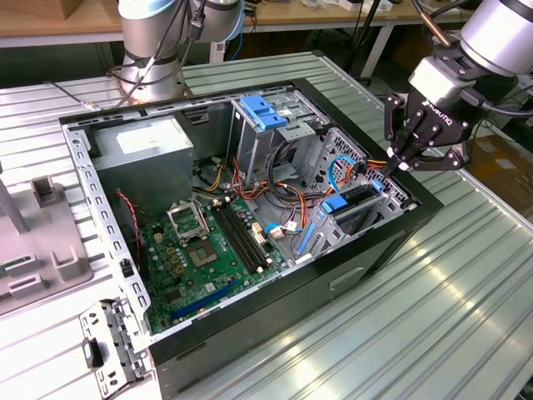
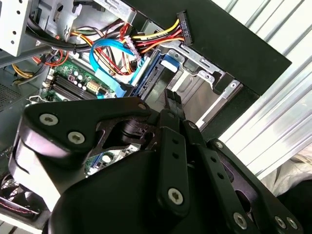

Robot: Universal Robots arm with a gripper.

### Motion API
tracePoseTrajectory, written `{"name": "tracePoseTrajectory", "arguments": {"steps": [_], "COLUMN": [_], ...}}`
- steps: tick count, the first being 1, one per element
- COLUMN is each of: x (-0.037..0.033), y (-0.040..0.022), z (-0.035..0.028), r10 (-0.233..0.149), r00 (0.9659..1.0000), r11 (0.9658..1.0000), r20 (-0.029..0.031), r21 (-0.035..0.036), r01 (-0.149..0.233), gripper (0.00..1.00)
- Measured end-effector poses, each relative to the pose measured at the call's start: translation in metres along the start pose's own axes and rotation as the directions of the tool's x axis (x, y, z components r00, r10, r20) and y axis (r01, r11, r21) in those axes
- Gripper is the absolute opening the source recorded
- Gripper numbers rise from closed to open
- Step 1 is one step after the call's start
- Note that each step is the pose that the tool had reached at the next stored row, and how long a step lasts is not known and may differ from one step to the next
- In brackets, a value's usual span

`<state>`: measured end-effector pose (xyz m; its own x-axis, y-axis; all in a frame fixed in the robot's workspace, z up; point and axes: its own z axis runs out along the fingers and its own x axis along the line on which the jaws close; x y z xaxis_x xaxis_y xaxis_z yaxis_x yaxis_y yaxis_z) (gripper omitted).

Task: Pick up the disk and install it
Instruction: 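Insert the first disk wire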

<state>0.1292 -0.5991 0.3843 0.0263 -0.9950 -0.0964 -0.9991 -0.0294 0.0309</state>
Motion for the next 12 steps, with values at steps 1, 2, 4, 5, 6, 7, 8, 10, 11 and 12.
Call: {"name": "tracePoseTrajectory", "arguments": {"steps": [1,2,4,5,6,7,8,10,11,12], "x": [0.0000,0.0000,0.0000,0.0000,0.0000,0.0000,0.0000,0.0000,0.0000,0.0000], "y": [0.0000,0.0000,0.0000,0.0000,0.0000,0.0000,0.0000,0.0000,0.0000,0.0000], "z": [0.0000,0.0000,0.0000,0.0000,0.0000,0.0000,0.0000,0.0000,0.0000,0.0000], "r10": [-0.008,-0.017,-0.033,-0.041,-0.053,-0.063,-0.069,-0.093,-0.099,-0.105], "r00": [1.0000,0.9999,0.9995,0.9991,0.9986,0.9980,0.9976,0.9956,0.9951,0.9944], "r11": [1.0000,0.9999,0.9995,0.9991,0.9986,0.9980,0.9976,0.9956,0.9950,0.9944], "r20": [-0.0001,-0.0005,-0.0010,-0.0012,-0.0015,-0.0018,-0.0019,-0.0025,-0.0026,-0.0028], "r21": [-0.0008,-0.0016,-0.0031,-0.0040,-0.0051,-0.0061,-0.0067,-0.0091,-0.0097,-0.0103], "r01": [0.008,0.017,0.033,0.041,0.053,0.063,0.069,0.093,0.099,0.105], "gripper": [0.11,0.11,0.11,0.11,0.11,0.11,0.11,0.11,0.11,0.11]}}
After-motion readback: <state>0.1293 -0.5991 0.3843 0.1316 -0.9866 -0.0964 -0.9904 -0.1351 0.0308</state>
